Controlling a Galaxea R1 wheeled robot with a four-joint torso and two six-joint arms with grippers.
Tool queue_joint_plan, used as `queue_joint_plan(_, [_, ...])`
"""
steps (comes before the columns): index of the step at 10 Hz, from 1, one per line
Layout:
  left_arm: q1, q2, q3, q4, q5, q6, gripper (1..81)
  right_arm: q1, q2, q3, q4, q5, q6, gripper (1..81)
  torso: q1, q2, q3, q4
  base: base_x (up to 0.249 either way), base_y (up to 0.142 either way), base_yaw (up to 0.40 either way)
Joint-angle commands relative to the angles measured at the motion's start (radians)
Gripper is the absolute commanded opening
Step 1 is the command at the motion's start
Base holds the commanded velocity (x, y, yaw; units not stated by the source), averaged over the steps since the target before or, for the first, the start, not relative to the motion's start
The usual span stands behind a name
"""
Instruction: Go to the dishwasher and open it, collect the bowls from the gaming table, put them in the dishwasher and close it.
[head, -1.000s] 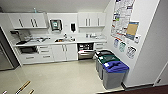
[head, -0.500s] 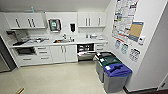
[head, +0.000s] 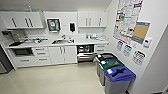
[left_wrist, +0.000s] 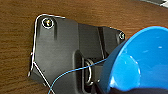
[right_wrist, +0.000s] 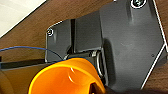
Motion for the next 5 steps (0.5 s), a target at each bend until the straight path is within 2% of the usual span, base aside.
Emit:
queue_joint_plan(1, [-0.030,-0.024,0.011,-0.001,0.033,0.003,1.0,0.036,-0.006,0.008,-0.019,-0.038,-0.004,1.0,0.000,0.000,0.000,0.000,0.201,0.000,0.000])
queue_joint_plan(5, [-0.030,-0.019,0.011,0.001,0.034,0.003,1.0,0.031,-0.007,0.000,-0.019,-0.036,-0.004,1.0,0.000,0.000,0.000,0.000,0.202,0.000,0.000])
